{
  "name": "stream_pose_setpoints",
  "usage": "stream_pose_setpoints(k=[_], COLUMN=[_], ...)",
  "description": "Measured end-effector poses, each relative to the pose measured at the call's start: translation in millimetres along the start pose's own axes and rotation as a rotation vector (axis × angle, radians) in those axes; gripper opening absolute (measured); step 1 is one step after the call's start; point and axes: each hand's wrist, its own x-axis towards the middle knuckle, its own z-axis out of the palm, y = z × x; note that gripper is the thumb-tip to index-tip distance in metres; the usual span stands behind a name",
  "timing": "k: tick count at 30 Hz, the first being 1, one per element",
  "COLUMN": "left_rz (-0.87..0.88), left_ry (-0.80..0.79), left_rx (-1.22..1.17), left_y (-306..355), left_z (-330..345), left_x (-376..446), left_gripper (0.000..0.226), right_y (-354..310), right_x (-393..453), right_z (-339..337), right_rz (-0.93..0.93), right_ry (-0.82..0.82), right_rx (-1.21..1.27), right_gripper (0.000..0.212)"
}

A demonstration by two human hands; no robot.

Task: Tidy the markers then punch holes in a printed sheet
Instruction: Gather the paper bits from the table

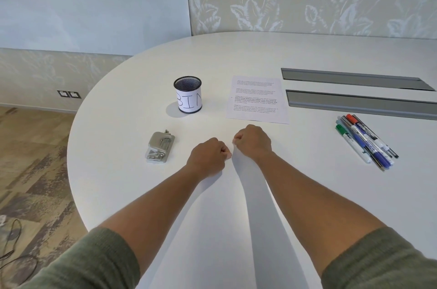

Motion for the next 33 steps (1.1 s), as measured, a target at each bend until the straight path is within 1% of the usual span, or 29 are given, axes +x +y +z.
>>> stream_pose_setpoints(k=[5,10,14,19,22,24,28,29,31,32,33], left_rz=[0.019,-0.008,-0.019,-0.029,-0.066,-0.106,-0.196,-0.207,-0.229,-0.242,-0.253], left_ry=[0.019,0.031,0.048,0.071,0.06,0.039,0.007,0.004,0.011,0.018,0.027], left_rx=[-0.069,-0.148,-0.168,-0.177,-0.198,-0.219,-0.323,-0.341,-0.363,-0.373,-0.383], left_y=[-7.5,-10.2,-10.7,-10.6,-9.6,-8.7,-10.2,-11.4,-14.2,-15.8,-17.1], left_z=[2.1,1.3,0.9,2.8,0.5,-3.1,-13.2,-15.8,-21.6,-24.9,-28.9], left_x=[0.5,1.1,1.6,3.4,5.5,8.7,20.8,23.8,29.9,33.0,36.1], left_gripper=[0.017,0.018,0.021,0.021,0.022,0.022,0.022,0.025,0.034,0.037,0.039], right_y=[-4.6,-6.3,-9.3,-11.6,-11.6,-11.1,-11.3,-11.6,-14.1,-16.2,-19.5], right_x=[3.3,5.2,5.9,5.4,6.0,8.7,21.0,24.1,29.4,31.4,34.0], right_z=[-4.5,-7.3,-6.0,-0.4,3.1,1.9,-4.8,-6.3,-9.8,-12.1,-14.5], right_rz=[0.011,-0.05,-0.096,-0.102,-0.102,-0.067,0.047,0.052,0.079,0.117,0.166], right_ry=[-0.033,-0.046,-0.042,-0.064,-0.076,-0.105,-0.179,-0.188,-0.191,-0.195,-0.204], right_rx=[-0.057,-0.11,-0.194,-0.219,-0.231,-0.173,0.021,0.073,0.23,0.34,0.445], right_gripper=[0.019,0.026,0.023,0.022,0.023,0.021,0.015,0.018,0.031,0.033,0.03])
